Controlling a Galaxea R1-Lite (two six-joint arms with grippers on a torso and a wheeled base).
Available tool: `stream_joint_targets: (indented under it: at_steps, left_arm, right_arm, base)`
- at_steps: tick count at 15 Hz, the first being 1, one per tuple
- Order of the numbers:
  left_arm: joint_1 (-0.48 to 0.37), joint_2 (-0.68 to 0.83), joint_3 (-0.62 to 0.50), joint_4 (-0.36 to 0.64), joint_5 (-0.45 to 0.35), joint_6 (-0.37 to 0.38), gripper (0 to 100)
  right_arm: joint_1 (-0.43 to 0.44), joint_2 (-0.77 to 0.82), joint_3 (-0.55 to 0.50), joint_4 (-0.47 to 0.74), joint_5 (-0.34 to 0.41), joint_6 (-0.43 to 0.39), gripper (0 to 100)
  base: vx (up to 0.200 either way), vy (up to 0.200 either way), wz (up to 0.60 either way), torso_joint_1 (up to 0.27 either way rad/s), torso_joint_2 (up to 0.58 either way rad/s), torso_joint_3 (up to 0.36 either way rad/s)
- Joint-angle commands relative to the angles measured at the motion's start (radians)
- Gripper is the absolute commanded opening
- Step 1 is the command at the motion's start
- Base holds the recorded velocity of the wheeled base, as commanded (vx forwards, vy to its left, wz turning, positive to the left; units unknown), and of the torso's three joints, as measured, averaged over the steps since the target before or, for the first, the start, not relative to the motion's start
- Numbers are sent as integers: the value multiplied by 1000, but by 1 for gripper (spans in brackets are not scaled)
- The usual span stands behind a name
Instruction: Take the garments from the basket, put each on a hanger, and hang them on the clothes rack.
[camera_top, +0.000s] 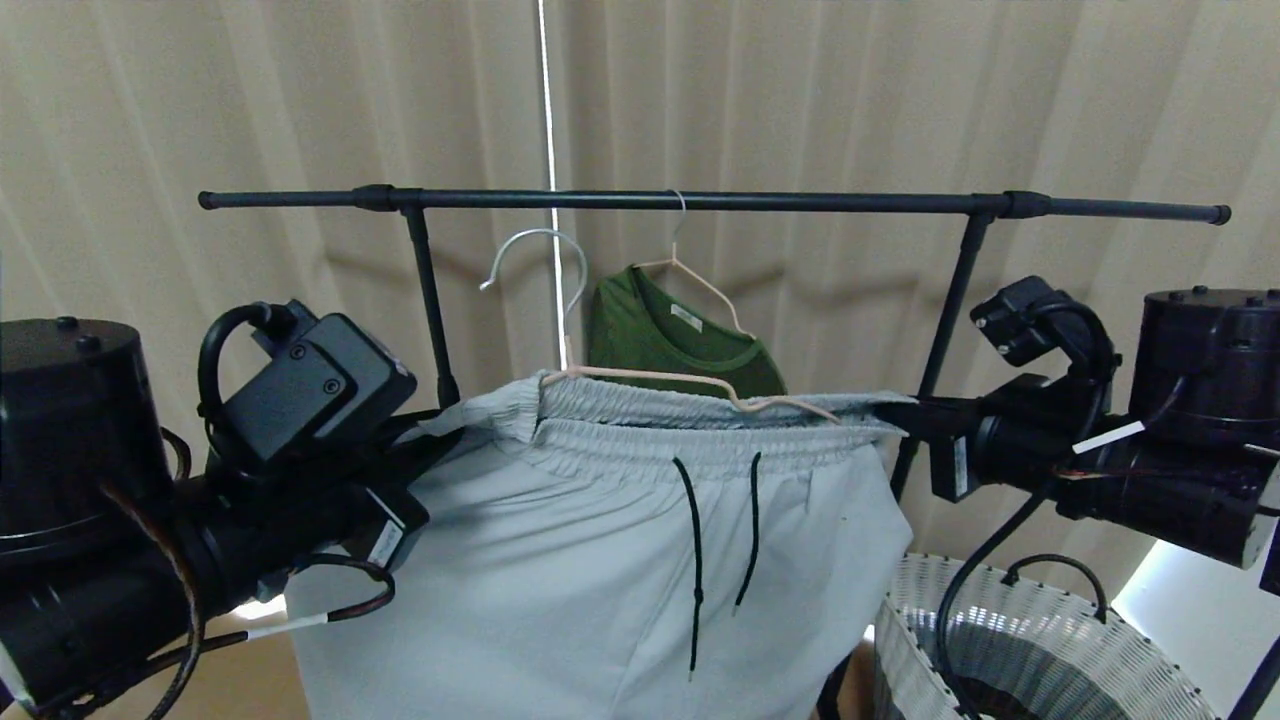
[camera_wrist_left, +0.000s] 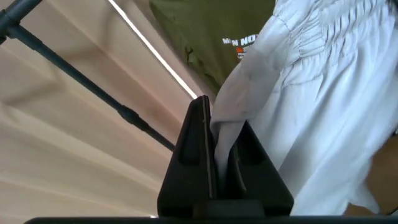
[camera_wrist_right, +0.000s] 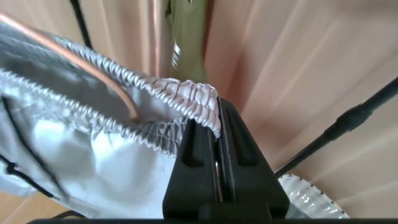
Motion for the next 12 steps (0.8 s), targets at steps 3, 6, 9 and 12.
stream_joint_targets:
  at_steps: [3,6,9,12]
  left_arm:
    - [14,54,9,1,5,95,0]
    - [14,81,0,-36,11,95,0]
    - [3,126,9,-178,110,-52,0]
    - [3,124,12,-189,117,-117,0]
  right_arm:
    - [87,-53,-34,58,10,-1,0]
    - [176,-67,3,58,8,-1,0]
    - [282,-92,39,60,5,-6,0]
    - [312,-96,55,60,5,-15,100]
  base:
    - [0,0,0,0,0,0]
    - [0,0,0,0,0,0]
    - [0,0,0,0,0,0]
    - [0,0,0,0,0,0]
